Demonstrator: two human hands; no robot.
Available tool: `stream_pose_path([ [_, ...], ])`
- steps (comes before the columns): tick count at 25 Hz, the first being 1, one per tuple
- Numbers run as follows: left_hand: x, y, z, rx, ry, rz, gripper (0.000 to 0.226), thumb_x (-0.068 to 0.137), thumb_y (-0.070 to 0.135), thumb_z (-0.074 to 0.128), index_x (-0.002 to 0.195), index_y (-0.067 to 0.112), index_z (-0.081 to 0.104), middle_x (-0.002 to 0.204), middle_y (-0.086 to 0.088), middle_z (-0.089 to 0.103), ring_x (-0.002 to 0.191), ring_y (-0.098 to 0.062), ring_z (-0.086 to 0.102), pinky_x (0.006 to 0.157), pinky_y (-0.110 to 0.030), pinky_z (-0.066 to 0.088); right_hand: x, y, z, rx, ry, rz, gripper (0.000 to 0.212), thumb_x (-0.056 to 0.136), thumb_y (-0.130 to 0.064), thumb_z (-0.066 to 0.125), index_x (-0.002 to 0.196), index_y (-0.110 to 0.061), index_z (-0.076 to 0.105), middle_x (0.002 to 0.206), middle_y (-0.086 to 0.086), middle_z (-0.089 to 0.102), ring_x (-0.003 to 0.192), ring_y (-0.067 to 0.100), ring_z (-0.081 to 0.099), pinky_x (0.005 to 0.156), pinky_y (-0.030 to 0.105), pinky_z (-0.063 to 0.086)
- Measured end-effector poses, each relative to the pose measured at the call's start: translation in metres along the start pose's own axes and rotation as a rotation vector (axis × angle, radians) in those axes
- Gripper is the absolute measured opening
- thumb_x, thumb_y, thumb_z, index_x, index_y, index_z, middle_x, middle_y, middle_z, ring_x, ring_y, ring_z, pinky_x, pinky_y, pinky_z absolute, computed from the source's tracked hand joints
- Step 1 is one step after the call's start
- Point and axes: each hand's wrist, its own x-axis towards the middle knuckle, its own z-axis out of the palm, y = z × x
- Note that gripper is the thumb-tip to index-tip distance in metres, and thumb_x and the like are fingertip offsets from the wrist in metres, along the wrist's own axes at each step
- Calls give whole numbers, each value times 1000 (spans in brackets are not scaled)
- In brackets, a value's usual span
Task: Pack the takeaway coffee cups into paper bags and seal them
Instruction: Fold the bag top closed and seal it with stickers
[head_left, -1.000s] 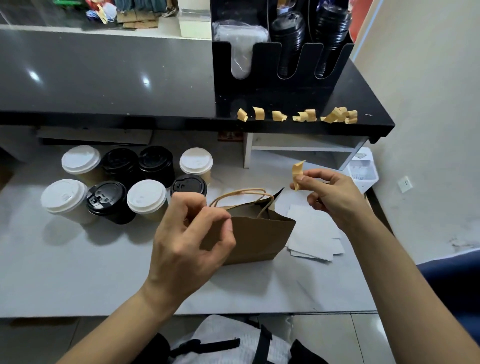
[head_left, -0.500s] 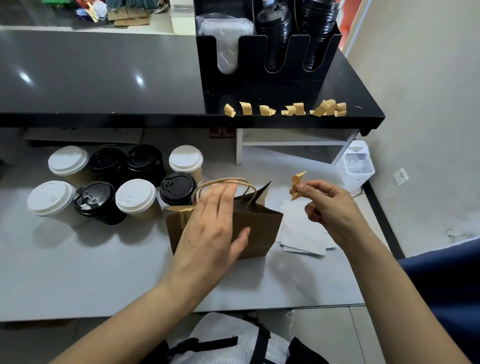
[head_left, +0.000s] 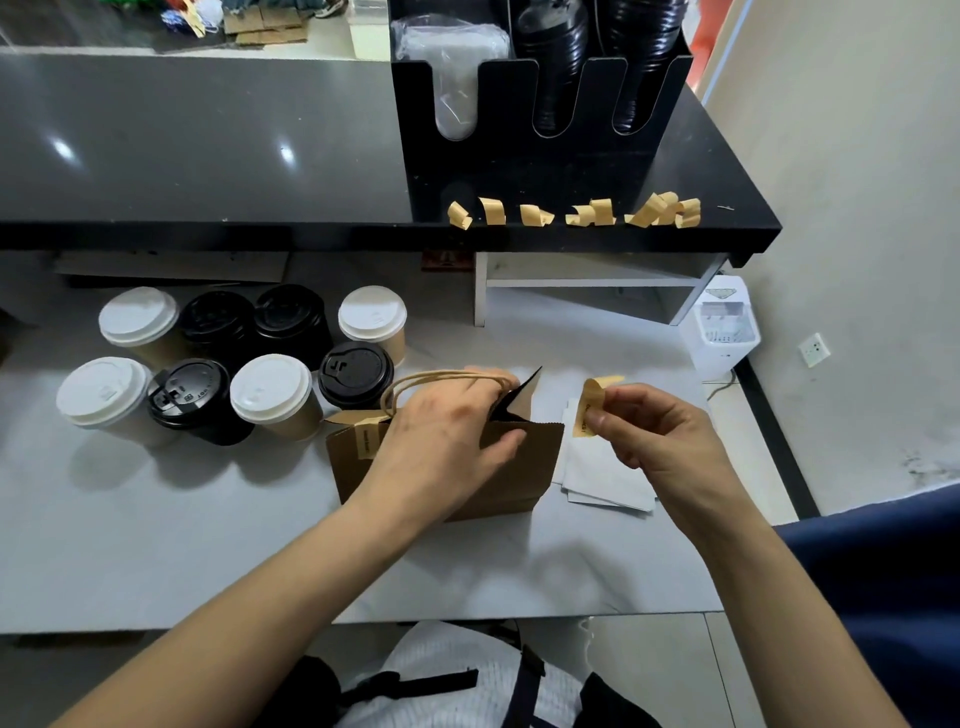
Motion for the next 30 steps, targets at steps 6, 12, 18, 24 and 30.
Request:
stream_pose_path([
  [6,7,-7,1,-59,-103,-15,42,94,48,62,135,38,59,112,10,52,102,-12,58,87,-34,49,-6,0,10,-19,-43,-94,31,83,1,76,107,-18,77,74,3,73,64,9,58,56,18,45],
  [12,9,-13,12,-146,-40,-19,23,93,47,62,113,39,71,105,19,61,97,-5,60,84,-34,51,-2,11,16,-3,-37,-126,15,75,-29,87,85,-20,81,77,19,67,65,25,53,69,29,46],
  [18,14,-18,18,-140,-56,-22,25,93,49,59,109,39,75,102,16,68,94,-12,63,82,-40,51,1,15,27,-128,-33,-180,15,66,-40,91,76,-38,80,103,-4,68,82,12,58,71,22,42],
  [24,14,-19,16,-179,-78,-22,21,94,41,62,112,38,74,104,15,67,94,-13,64,82,-42,51,6,29,37,-325,20,-309,24,74,-14,90,82,-34,80,110,-5,64,107,11,60,76,15,40],
  [30,13,-21,15,-200,-85,2,22,96,37,60,113,37,74,107,15,67,96,-14,64,82,-43,52,3,27,40,-386,31,-439,24,77,-8,87,86,-28,78,111,-1,60,110,12,59,88,12,41],
])
